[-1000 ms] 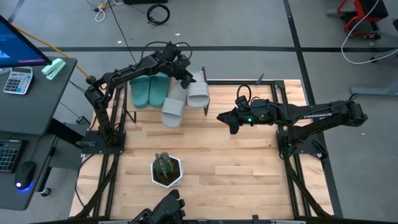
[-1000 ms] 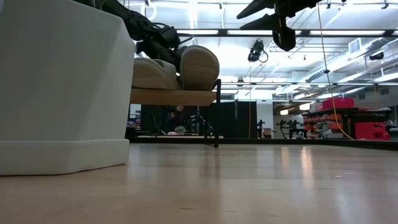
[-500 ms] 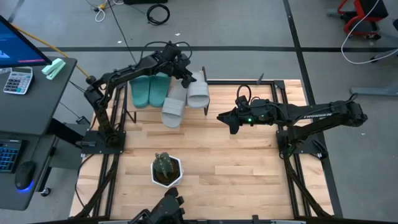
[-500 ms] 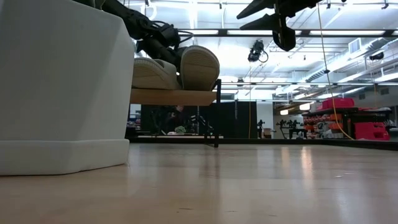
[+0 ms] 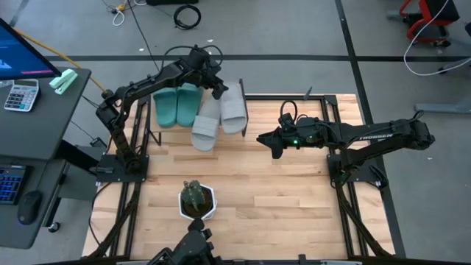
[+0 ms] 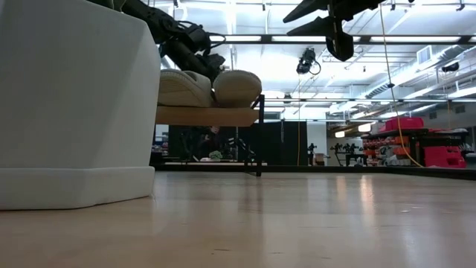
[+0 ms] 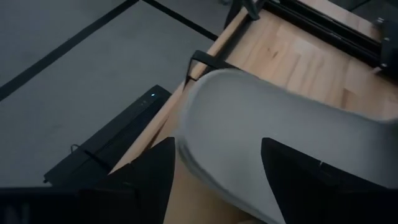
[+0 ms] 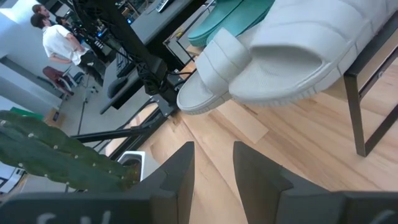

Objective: Pick and place slides into the shelf
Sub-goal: Put the gray slipper on the shelf

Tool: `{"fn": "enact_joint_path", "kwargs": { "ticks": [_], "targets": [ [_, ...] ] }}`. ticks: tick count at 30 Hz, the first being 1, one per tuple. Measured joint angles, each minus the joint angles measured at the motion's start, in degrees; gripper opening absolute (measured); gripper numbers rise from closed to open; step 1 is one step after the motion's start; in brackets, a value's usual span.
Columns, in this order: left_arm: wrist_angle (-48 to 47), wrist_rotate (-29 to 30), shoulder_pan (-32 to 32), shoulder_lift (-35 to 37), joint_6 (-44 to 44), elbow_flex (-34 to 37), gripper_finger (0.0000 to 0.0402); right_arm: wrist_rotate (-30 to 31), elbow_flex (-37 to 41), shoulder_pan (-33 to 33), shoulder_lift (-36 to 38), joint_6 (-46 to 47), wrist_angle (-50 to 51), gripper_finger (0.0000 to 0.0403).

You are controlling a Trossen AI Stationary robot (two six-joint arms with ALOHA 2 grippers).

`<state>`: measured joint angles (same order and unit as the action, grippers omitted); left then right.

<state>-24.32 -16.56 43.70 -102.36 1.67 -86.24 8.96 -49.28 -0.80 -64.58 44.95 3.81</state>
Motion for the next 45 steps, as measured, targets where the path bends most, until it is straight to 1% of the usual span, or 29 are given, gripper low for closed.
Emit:
{"fn": "enact_joint_path", "kwargs": {
  "ticks": [7,14,18,21,25,27,30,34,38,41,45],
  "targets": [
    [-0.1,0.8,0.3,0.7,-1.1,0.0,0.0237,0.0,0.0,0.0,0.0,-1.1,-1.1,0.0116],
    [0.2,1.4,1.7,5.7,-1.5,0.0,0.0226,-0.6,0.0,-1.4,0.0,-9.6,-9.6,0.0116],
    [-1.4,0.8,2.3,9.9,-3.0,0.0,0.0221,-5.2,0.0,-5.3,0.0,-10.7,-11.1,0.0116],
    [-3.0,-1.5,2.5,12.9,-6.0,0.0,0.0216,-9.3,-0.7,-8.4,-0.4,-11.5,-11.5,0.0116],
    [-5.4,-2.7,2.3,17.0,-8.3,0.0,0.0210,-16.5,-6.4,-12.3,-3.9,-18.2,-11.2,0.0116],
    [-6.9,-2.8,2.0,18.9,-8.6,-0.1,0.0207,-20.2,-11.6,-14.2,-7.2,-21.4,-7.5,0.0116],
    [-9.9,-2.7,1.7,21.8,-8.7,-0.1,0.0202,-22.9,-21.4,-17.0,-13.9,-26.2,3.8,0.0116],
    [-15.1,-0.3,1.4,25.3,-8.6,-0.1,0.0197,-22.8,-34.3,-20.4,-23.3,-33.1,20.3,0.0108],
    [-19.3,1.5,1.4,28.1,-8.6,-0.1,0.0194,-22.4,-45.1,-23.4,-30.2,-39.8,33.5,0.0085],
    [-21.8,1.8,1.3,30.0,-8.7,-0.1,0.0195,-20.8,-50.8,-25.1,-33.9,-44.2,41.6,0.0067],
    [-23.9,2.0,0.5,31.5,-10.1,-0.1,0.0191,-21.3,-53.3,-26.1,-36.9,-46.9,43.0,0.0047]
  ]
}}
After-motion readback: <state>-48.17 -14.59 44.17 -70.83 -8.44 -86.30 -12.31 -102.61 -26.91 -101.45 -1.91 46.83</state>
